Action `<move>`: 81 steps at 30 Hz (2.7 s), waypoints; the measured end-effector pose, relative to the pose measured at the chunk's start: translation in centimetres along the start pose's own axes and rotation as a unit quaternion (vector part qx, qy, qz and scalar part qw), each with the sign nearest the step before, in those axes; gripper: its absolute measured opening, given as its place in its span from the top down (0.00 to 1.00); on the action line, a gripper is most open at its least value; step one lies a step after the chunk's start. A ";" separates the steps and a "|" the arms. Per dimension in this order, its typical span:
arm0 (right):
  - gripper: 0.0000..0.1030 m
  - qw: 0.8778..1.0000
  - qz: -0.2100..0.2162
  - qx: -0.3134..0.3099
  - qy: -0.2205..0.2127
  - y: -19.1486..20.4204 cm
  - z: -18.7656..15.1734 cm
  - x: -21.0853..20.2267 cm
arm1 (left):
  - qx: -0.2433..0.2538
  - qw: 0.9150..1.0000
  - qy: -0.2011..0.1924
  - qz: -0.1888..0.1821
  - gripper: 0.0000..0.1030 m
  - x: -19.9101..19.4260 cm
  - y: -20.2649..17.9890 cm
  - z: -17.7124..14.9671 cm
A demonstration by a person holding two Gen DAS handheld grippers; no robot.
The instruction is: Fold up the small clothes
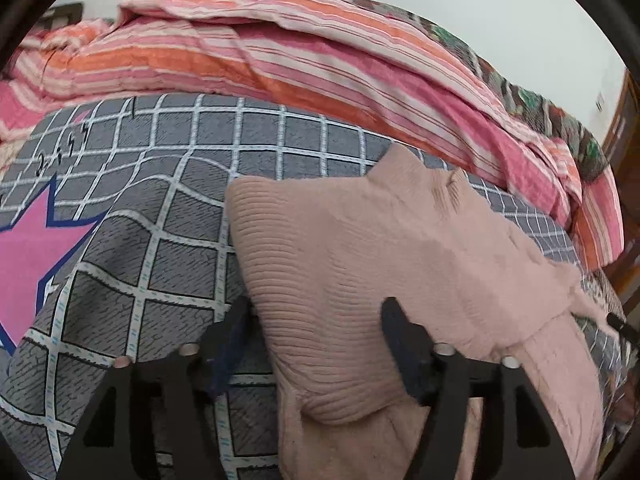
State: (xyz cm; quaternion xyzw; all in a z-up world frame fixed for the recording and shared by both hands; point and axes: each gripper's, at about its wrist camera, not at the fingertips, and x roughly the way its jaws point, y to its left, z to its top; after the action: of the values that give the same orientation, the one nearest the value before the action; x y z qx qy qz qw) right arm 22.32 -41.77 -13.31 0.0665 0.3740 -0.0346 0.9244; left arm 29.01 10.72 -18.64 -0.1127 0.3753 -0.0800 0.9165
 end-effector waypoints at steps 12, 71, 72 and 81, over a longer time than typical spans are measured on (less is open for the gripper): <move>0.34 0.987 -0.029 0.159 0.000 -14.6 -2.8 -0.4 | 0.007 1.000 0.004 0.012 0.31 0.1 -0.2 0.0; 0.78 0.985 0.084 -0.151 -0.015 32.5 0.5 4.5 | -0.051 0.998 -0.021 0.022 0.24 -12.5 8.4 -5.9; 0.67 0.984 0.093 -0.150 -0.013 32.4 0.4 4.6 | -0.046 0.998 -0.021 0.021 0.24 -12.6 8.0 -5.9; 0.25 0.978 0.138 -0.155 -0.034 27.3 -0.2 -0.1 | -0.012 1.000 0.002 -0.008 0.24 -11.5 3.2 -6.1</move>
State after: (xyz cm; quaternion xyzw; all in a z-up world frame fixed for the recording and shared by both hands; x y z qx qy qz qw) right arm 25.22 -14.74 -10.75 -0.0277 0.3302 0.1495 0.9316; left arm 16.73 15.56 -16.03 -0.1268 0.3774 -0.0835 0.9135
